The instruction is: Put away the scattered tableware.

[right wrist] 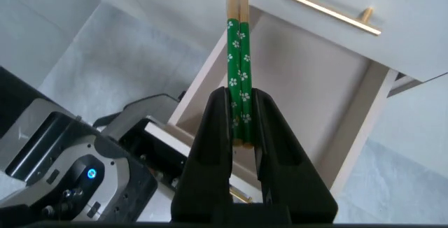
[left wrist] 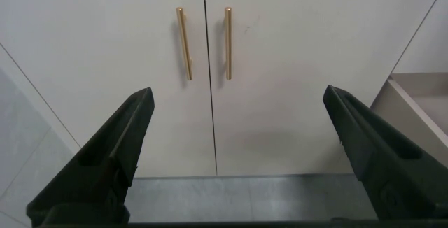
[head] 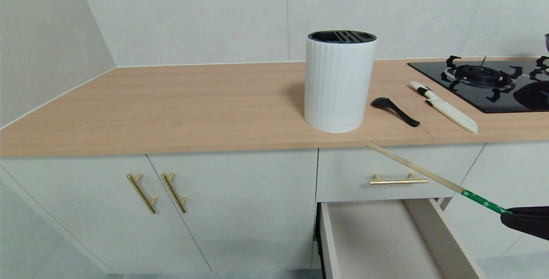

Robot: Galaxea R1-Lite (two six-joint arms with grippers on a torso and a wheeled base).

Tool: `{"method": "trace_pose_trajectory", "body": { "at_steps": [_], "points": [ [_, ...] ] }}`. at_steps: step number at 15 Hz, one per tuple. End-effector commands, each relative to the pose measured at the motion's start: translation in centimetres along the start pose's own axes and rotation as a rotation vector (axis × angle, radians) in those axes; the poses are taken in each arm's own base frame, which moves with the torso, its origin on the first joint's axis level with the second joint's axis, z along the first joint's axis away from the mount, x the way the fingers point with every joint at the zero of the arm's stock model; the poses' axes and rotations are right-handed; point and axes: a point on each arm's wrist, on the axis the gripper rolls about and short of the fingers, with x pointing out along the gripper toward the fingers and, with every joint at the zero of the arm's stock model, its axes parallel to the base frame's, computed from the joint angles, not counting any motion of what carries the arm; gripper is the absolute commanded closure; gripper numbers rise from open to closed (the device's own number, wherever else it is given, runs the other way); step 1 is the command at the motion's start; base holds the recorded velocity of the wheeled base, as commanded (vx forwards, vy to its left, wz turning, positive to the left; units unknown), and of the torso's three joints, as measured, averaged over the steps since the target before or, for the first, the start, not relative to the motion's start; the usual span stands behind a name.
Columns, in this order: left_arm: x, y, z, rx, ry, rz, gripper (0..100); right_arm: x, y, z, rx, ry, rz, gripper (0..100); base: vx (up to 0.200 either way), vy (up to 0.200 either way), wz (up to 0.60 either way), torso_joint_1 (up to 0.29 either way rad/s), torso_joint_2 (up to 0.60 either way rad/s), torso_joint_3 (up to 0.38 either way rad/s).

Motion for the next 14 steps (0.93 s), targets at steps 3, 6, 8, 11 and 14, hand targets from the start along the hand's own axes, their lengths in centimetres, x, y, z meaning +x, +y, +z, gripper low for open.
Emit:
{"method": "trace_pose_trajectory", "body": {
  "at_steps": [3, 6, 8, 11, 14],
  "points": [
    [0.01, 0.00, 0.01, 0.000, 0.001, 0.001, 0, 0.45, 0.00, -0.14, -0.011, 0.021, 0.003, 100, 0.000, 0.000, 0.00, 0.000, 0.00, 0.000],
    [0.00, 0.00, 0.00, 0.000, 0.000, 0.001, 0, 0.56, -0.01, -0.14, -0.010, 0.024, 0.003, 100, 0.000, 0.000, 0.00, -0.100, 0.26, 0.162],
    [0.01, 0.00, 0.01, 0.000, 0.001, 0.001, 0, 0.86, -0.03, -0.17, -0.010, 0.033, 0.003, 100, 0.000, 0.000, 0.00, -0.156, 0.43, 0.266],
    [0.01, 0.00, 0.01, 0.000, 0.001, 0.001, 0, 1.09, -0.05, -0.16, -0.009, 0.041, 0.003, 100, 0.000, 0.000, 0.00, -0.154, 0.46, 0.289],
    [0.01, 0.00, 0.01, 0.000, 0.001, 0.001, 0, 1.23, -0.06, -0.19, -0.009, 0.048, 0.003, 100, 0.000, 0.000, 0.00, -0.134, 0.45, 0.323]
  ]
}}
